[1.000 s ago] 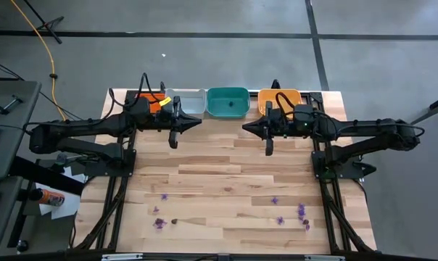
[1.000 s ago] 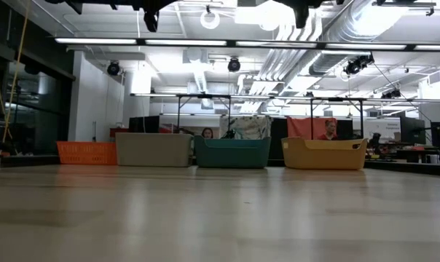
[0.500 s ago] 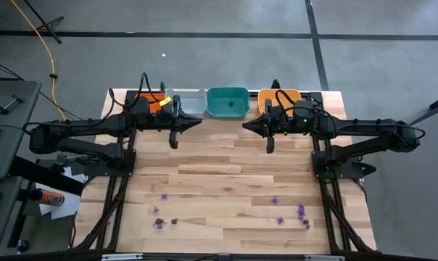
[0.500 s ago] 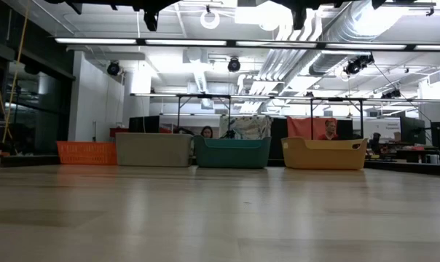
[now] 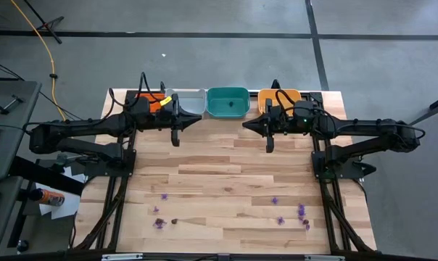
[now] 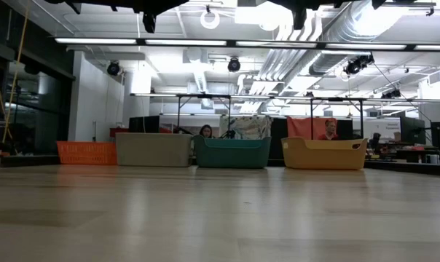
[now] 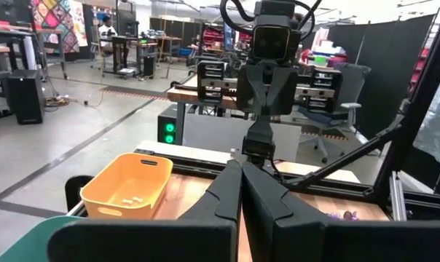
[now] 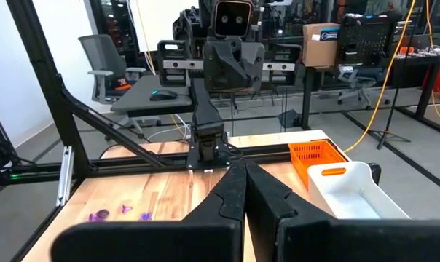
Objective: Sort Halloween decoration
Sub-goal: Put the black skull into the green bin
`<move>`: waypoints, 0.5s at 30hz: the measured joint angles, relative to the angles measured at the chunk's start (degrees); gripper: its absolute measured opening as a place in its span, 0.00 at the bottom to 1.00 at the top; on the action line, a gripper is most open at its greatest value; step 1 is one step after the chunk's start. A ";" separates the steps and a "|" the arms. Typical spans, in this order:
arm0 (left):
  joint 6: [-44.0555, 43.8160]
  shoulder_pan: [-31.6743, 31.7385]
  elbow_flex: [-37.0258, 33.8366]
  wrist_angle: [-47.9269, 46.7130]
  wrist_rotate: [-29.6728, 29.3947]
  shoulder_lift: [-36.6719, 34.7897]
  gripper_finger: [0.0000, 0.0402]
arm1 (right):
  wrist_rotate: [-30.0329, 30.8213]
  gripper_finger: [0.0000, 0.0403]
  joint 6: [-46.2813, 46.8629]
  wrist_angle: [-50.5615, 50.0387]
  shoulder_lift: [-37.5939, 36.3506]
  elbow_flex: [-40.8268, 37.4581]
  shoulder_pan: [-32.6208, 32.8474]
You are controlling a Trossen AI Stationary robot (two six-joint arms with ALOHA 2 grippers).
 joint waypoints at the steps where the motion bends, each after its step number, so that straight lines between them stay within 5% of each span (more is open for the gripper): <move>1: 0.00 0.00 0.00 0.00 0.00 0.00 0.00 | 0.02 0.00 0.06 0.00 0.00 0.00 0.00; 15: -0.48 0.00 0.00 0.00 0.00 0.00 0.00 | 0.11 0.00 5.04 0.00 0.00 0.00 0.00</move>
